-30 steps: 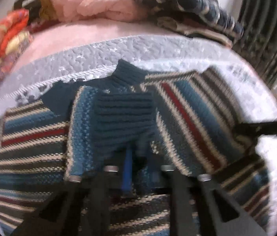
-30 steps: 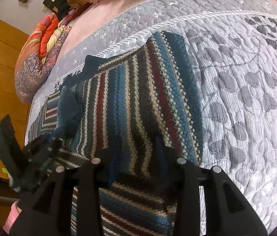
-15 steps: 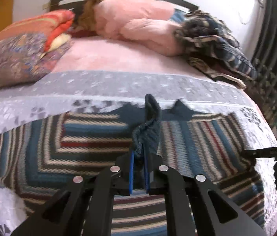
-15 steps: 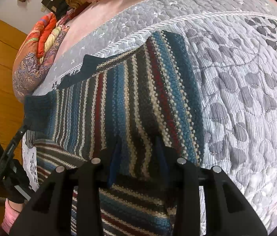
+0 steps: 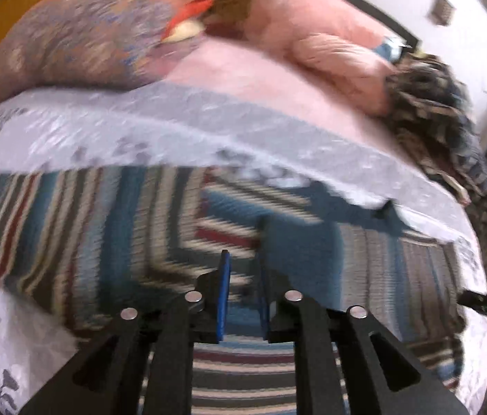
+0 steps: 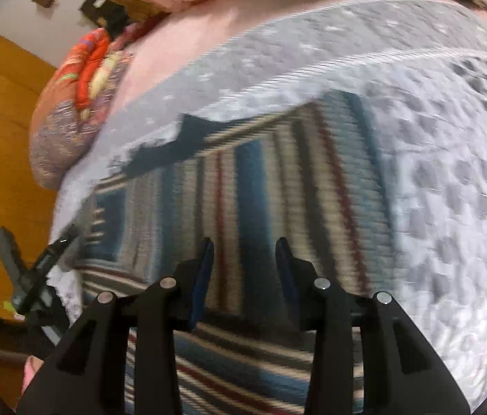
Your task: Fold small clothes
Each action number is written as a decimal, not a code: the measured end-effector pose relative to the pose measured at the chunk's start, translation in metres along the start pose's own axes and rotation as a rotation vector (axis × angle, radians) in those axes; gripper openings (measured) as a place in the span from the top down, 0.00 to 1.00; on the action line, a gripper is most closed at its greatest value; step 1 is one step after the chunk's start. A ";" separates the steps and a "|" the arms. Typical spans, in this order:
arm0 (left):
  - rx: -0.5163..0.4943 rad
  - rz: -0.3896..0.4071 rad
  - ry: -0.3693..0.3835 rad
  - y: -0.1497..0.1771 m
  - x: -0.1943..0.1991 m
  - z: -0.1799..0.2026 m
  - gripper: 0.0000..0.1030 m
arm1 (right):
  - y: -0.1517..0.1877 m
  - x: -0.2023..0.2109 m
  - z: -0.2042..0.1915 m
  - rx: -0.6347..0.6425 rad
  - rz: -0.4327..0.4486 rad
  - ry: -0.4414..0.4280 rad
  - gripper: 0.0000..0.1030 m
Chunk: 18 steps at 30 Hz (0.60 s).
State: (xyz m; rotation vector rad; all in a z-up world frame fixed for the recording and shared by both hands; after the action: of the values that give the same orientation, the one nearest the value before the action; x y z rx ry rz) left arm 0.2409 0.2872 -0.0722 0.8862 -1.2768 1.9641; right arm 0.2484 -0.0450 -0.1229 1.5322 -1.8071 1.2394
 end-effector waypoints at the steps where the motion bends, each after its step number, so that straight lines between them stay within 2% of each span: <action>1: -0.022 -0.010 0.021 0.004 -0.002 0.013 0.73 | 0.000 -0.003 -0.008 0.011 -0.004 -0.006 0.62; 5: -0.098 -0.102 0.066 0.030 -0.028 0.046 0.66 | 0.008 -0.026 -0.033 0.077 -0.062 0.002 0.61; 9: -0.086 -0.172 0.033 0.049 -0.052 0.028 0.66 | 0.019 -0.046 -0.033 0.105 -0.114 0.048 0.61; 11: -0.097 -0.171 0.042 0.051 -0.055 0.024 0.74 | 0.025 -0.054 -0.028 0.099 -0.132 0.059 0.63; 15: -0.051 -0.186 0.086 0.049 -0.053 0.016 0.74 | 0.029 -0.062 -0.024 0.102 -0.131 0.066 0.63; 18: -0.073 -0.177 0.075 0.051 -0.050 0.017 0.74 | 0.030 -0.063 -0.025 0.112 -0.125 0.082 0.63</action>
State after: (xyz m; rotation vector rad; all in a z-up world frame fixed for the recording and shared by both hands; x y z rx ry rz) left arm 0.2327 0.2473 -0.1336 0.8514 -1.1779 1.7848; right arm 0.2326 0.0085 -0.1713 1.6042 -1.5891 1.3417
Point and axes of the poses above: each gripper's, at about its wrist camera, not at the fingertips, and x roughly against the way its jaws point, z to its right, y to its underside, the point moved 8 cm from there along -x, roughly the way its jaws point, and after that the axes turned 8 degrees about x, right-handed, at the moved point
